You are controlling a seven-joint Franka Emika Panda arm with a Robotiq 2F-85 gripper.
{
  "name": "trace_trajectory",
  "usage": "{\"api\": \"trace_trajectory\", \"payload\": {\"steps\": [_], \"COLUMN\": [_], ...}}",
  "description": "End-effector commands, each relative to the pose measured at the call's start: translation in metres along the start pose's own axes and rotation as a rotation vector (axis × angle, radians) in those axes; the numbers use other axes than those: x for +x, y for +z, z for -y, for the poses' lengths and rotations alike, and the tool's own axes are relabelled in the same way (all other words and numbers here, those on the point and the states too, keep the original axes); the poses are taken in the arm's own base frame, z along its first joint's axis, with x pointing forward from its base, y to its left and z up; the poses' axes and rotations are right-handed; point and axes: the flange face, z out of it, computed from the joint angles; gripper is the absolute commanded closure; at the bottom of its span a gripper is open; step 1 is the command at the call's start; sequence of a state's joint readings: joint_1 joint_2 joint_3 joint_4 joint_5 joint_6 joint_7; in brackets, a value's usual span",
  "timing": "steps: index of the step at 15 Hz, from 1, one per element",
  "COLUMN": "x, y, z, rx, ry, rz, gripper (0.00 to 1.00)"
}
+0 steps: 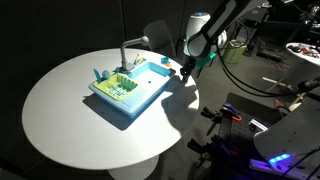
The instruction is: Move the blue and orange cups forward
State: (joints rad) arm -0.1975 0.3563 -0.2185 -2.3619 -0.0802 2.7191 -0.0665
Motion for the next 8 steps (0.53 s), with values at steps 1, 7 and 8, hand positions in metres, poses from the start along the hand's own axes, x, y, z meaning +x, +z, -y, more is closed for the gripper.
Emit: {"api": "trace_trajectory", "payload": {"steps": [1,7,8], "x": [-0.0086,-0.0089,-0.009], "y": [-0.0074,-0.0063,-0.0062], "z": [-0.0017,-0.0028,-0.0029], "rx": [0.01,0.007,0.007], "ry": [0.023,0.024,0.025], "rz": [-0.009,-0.003,-0.003], "gripper": [0.85,0.04,0.01]}}
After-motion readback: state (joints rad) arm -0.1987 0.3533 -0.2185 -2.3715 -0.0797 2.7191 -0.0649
